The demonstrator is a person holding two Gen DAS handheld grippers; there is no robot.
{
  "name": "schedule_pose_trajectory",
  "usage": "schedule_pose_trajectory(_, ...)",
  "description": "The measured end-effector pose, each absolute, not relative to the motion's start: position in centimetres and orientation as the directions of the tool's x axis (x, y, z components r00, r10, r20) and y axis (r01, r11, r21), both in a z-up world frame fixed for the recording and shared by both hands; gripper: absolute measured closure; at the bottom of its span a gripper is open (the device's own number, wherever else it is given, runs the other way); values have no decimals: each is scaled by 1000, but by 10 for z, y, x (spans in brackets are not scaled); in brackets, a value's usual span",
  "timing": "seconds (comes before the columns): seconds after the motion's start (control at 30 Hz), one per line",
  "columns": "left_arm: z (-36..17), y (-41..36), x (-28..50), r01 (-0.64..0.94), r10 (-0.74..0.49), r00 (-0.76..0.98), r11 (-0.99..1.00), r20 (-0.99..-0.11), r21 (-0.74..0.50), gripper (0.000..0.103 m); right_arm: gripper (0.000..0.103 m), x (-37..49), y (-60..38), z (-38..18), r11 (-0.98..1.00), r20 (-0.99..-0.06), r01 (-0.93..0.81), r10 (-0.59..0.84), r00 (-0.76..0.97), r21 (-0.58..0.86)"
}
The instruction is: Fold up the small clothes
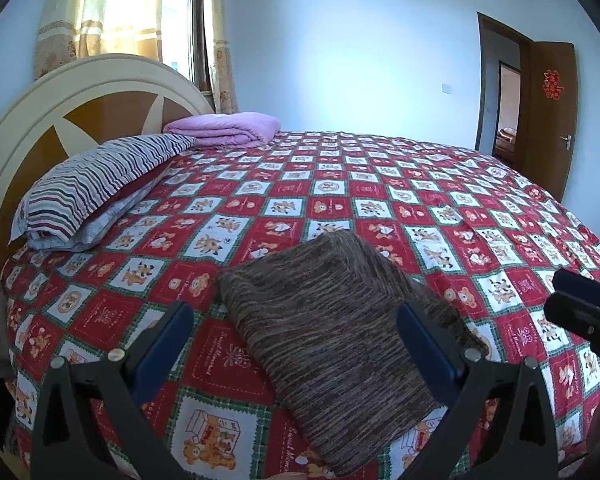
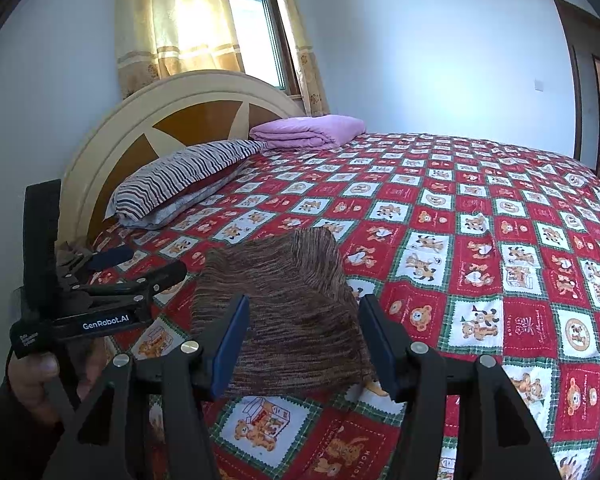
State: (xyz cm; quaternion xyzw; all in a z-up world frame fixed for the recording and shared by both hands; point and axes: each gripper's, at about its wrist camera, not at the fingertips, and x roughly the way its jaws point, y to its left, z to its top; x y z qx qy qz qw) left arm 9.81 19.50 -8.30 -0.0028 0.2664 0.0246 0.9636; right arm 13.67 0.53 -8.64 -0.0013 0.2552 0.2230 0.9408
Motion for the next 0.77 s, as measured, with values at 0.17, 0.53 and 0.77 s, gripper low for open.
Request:
schedule_pose_trajectory(0.17, -81, 195, 95, -58, 55, 866, 998, -497, 9, 0, 45, 135, 6, -84, 901, -470, -418, 419, 777, 113)
schedule_pose_trajectory(0.53, -78, 204, 94, -91, 80, 872, 996, -483, 1, 0, 45, 132, 8, -81, 901, -464, -419, 420, 780, 111)
schedule_pose_trajectory(0.77, -81, 205, 96, -89, 84, 875, 996, -477, 13, 0, 45, 132, 7, -82, 902, -467, -416, 418, 779, 113)
